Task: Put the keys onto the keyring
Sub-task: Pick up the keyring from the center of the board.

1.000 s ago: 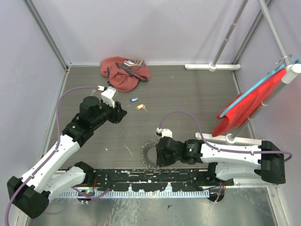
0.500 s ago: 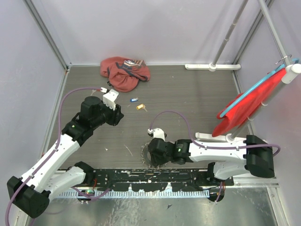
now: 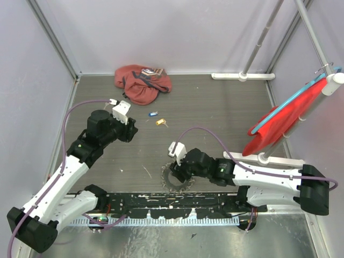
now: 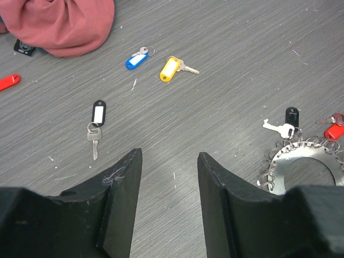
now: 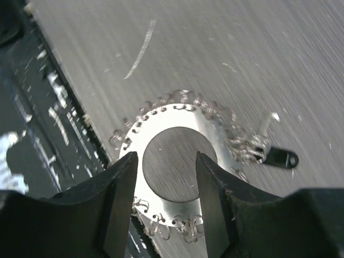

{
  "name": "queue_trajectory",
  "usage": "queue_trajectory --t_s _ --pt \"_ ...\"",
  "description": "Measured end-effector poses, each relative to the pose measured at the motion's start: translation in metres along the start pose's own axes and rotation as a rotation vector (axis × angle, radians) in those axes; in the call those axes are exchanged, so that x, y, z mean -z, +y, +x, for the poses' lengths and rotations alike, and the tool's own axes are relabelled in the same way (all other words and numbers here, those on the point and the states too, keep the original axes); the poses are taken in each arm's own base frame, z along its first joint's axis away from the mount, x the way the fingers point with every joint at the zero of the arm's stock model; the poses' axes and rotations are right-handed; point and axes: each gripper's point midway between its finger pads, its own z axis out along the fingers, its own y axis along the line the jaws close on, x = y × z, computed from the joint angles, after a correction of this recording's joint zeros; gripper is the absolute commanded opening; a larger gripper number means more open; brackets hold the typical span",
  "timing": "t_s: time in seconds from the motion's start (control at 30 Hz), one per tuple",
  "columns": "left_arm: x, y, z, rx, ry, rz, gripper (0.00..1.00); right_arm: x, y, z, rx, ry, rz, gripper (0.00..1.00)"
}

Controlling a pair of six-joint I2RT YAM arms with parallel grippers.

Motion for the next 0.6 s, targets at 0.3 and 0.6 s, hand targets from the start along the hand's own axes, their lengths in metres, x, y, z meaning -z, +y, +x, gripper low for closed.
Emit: queue_trajectory --t_s 0.3,0.6 --pt "0.001 0.006 -0.001 0.010 -0.005 -0.012 0.53 -0.019 0.028 0.024 0.396 0.112 -0.306 0.45" --pt "0.002 0.006 -0.001 0.014 -0.006 -0.006 0.54 -0.047 0.011 0.021 0.383 0.178 -0.263 0.33"
